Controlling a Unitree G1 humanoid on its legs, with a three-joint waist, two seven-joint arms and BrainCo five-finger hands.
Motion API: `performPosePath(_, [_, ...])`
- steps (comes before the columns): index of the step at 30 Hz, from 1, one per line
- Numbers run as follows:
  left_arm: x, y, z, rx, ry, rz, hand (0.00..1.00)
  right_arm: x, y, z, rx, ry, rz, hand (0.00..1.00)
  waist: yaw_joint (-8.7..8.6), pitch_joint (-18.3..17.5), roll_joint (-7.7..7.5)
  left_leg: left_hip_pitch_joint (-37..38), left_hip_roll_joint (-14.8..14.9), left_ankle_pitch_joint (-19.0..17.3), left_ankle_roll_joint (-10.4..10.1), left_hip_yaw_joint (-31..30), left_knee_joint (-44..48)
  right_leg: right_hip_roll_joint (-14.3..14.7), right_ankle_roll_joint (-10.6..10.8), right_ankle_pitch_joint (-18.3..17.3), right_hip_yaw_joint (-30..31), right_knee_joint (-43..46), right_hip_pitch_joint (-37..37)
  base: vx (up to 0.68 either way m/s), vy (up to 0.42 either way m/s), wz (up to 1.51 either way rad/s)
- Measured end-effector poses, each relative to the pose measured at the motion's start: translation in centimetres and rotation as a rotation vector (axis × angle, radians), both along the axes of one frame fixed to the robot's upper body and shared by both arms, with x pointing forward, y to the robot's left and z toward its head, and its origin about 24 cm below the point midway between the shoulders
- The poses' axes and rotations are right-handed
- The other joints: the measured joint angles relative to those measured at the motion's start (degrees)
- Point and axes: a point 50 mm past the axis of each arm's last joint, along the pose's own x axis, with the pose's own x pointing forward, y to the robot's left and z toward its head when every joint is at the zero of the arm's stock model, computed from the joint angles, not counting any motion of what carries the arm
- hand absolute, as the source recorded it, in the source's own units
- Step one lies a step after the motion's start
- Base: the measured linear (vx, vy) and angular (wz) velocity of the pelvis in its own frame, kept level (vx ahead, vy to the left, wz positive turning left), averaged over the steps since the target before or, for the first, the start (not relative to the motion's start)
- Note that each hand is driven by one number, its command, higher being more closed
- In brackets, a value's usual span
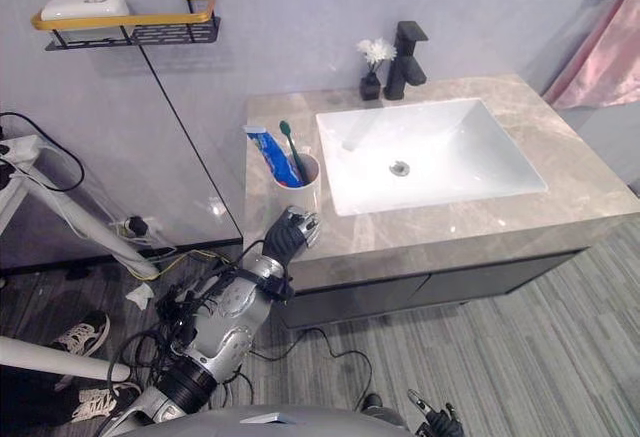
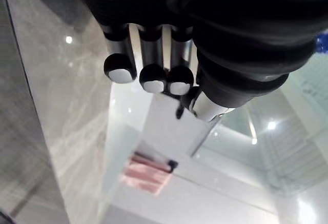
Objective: Organize washtable
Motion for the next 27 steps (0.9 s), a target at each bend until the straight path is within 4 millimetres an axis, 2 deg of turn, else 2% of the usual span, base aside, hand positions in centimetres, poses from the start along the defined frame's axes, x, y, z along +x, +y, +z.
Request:
performPosePath(4, [0.4, 0.7, 0.0, 0.014, -0.004, 0.037, 1.00, -0.1, 0.0, 0.0, 0.001, 0.002, -0.004, 0.00, -0.02, 0.0, -0.05, 0.0, 0.0, 0.0, 0.0, 0.0, 0.0, 0.0, 0.0, 0.0, 0.0, -0.2, -0.1, 0.00, 0.000, 0.00])
performPosePath(14, [1.7, 0.5, 1.3, 0.059, -0.066, 0.042, 1.00, -0.2, -0.1, 0.0, 0.000, 0.001, -0.013, 0.00, -0.27, 0.1, 0.00, -0.5, 0.0, 0.0, 0.0, 0.1, -0.1, 0.0, 0.1, 0.1, 0.1, -0.1, -0.6, 0.00, 0.000, 0.00])
performPosePath(19, [2.5, 1.1, 2.2, 0.073, -0.100, 0.077, 1.00, -0.1, -0.1, 0.0, -0.001, -0.001, -0.015, 0.00, -1.22, 0.1, 0.02, -0.5, 0.0, 0.0, 0.0, 0.4, -0.1, 0.0, 0.1, 0.3, 0.2, -0.1, -0.7, 0.00, 0.001, -0.02])
performPosePath(27, [3.2, 1.0, 3.0, 0.096, -0.133, 0.081, 1.00, -0.3, -0.4, 0.0, -0.005, -0.001, -0.041, 0.00, -1.26, 0.7, 0.72, -0.2, 0.0, 0.0, 0.0, 1.1, -0.1, 0.0, 0.1, 0.6, 1.1, -0.3, -1.0, -0.01, -0.001, -0.06])
